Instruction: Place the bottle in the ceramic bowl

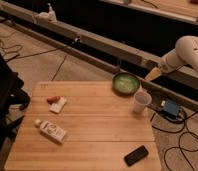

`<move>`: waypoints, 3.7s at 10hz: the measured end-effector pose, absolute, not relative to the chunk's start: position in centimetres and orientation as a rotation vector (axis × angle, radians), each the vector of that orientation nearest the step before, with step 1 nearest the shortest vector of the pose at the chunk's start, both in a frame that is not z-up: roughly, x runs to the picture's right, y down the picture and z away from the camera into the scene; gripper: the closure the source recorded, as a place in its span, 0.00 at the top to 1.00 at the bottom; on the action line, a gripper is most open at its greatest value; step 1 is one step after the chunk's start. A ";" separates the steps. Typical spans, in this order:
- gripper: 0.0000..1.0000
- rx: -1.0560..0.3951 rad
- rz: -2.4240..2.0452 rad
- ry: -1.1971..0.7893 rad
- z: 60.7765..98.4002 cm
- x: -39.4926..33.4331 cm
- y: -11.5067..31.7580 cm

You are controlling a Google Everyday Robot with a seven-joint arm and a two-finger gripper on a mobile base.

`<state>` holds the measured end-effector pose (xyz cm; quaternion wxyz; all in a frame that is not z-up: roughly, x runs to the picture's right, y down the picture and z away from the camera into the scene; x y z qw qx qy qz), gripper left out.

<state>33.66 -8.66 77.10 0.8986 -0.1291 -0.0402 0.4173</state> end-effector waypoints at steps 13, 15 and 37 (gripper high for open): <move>0.80 -0.270 0.865 -0.083 77.2 33.7 -8.5; 0.80 -0.275 0.865 -0.085 77.2 33.5 -8.5; 0.80 -0.625 0.343 -0.447 73.0 7.0 4.4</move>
